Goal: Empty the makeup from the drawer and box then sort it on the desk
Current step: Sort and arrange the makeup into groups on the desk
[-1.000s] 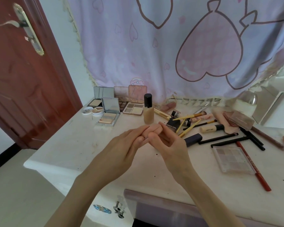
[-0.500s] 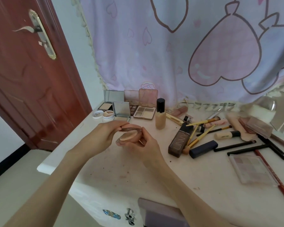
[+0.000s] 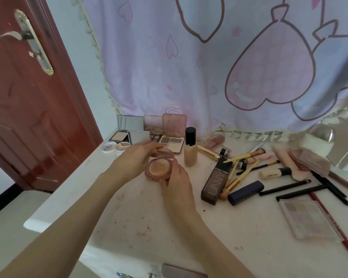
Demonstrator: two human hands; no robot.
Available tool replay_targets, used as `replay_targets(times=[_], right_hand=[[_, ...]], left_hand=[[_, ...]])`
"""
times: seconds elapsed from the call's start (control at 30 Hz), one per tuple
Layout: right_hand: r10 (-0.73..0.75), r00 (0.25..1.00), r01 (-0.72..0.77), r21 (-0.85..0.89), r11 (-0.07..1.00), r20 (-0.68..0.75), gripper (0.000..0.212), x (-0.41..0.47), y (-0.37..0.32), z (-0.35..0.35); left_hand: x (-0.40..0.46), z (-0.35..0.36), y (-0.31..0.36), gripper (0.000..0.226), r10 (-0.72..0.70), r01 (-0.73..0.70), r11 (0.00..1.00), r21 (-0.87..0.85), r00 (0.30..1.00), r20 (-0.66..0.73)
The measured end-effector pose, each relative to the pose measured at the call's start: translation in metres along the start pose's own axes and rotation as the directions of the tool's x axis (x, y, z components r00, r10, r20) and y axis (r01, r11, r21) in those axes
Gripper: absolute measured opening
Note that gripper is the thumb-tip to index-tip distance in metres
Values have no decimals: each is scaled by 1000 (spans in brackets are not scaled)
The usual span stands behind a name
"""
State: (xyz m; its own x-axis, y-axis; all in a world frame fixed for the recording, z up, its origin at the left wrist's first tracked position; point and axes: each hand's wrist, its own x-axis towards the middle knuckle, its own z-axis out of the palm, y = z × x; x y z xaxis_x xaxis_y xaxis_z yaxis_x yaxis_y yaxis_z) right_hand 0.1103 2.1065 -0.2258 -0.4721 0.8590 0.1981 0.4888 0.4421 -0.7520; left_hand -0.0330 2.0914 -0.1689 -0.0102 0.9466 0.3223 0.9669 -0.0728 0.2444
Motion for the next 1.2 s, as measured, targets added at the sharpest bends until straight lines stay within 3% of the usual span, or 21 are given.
replay_targets(times=[0.3,0.47,0.63,0.77,0.83,0.93,1.1,1.2], right_hand=[[-60,998,57,-227,972,-7,49,8,3,2],[-72,997,71,-202,977,0,52,12,4,5],[-105,990,74,-294,953,-93,54,12,9,19],[-100,991,122,-316,941,84,60,11,8,13],[-99,991,123,-331,936,89,61,9,6,10],[-78,992,108,-339,935,102,64,5,4,7],[-57,983,118,-368,922,173,65,-3,2,1],[-58,965,160,-399,903,257,60,-16,3,-9]], left_hand=[[38,1,-2,35,-94,92,996,-17,987,-134],[49,8,-1,20,-117,118,993,-11,970,-215],[42,16,0,46,12,0,992,122,995,-97],[41,12,1,51,48,-42,975,218,999,-21],[37,13,0,51,55,-52,973,226,998,-6],[22,13,3,51,35,-21,987,161,996,-80],[-36,15,23,44,-204,184,976,-119,960,-189],[-78,21,37,45,-311,271,939,-210,932,-186]])
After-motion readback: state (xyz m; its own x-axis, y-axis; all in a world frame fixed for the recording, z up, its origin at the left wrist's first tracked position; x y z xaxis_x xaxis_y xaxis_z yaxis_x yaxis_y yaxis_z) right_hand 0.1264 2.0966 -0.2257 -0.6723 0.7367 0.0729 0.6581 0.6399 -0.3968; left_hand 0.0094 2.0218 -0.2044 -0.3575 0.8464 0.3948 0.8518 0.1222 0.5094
